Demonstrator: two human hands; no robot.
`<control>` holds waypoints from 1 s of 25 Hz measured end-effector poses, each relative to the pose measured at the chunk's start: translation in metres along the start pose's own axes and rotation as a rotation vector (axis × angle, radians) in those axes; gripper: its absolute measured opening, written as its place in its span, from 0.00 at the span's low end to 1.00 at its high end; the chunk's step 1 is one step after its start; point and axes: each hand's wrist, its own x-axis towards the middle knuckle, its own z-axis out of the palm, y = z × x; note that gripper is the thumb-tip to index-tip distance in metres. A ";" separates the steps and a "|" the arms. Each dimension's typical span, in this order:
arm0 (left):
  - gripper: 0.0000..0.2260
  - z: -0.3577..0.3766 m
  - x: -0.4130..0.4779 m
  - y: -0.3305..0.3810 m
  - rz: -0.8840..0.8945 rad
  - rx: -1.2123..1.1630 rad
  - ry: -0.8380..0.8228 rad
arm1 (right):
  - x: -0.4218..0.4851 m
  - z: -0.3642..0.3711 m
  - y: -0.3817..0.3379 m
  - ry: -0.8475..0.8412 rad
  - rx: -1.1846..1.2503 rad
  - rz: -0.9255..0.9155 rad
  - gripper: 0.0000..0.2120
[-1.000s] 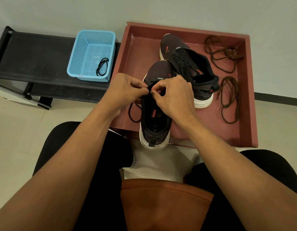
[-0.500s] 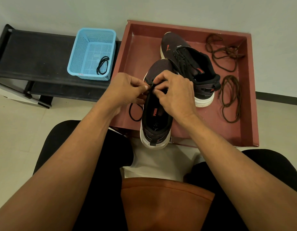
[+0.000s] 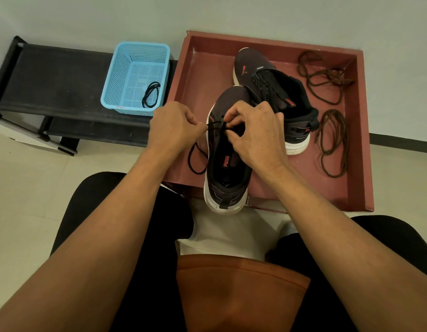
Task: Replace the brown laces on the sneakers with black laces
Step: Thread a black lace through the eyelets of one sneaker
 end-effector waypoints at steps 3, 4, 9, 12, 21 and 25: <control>0.09 -0.003 -0.001 -0.011 0.021 0.251 0.056 | 0.000 0.001 0.002 0.006 0.003 0.003 0.13; 0.07 -0.001 -0.002 -0.011 0.096 0.267 0.039 | 0.000 0.002 0.002 0.005 0.008 0.003 0.13; 0.01 0.000 -0.002 0.007 0.416 0.163 -0.063 | 0.001 0.002 0.003 -0.002 0.013 -0.005 0.13; 0.02 -0.001 -0.002 0.001 0.262 0.235 -0.110 | 0.001 0.002 0.003 -0.003 0.025 -0.004 0.13; 0.03 -0.005 -0.003 0.004 0.277 0.135 -0.167 | 0.001 0.003 0.004 0.007 0.032 -0.006 0.14; 0.10 -0.003 -0.003 0.010 0.326 0.088 -0.125 | 0.002 0.004 0.004 0.009 0.030 -0.008 0.14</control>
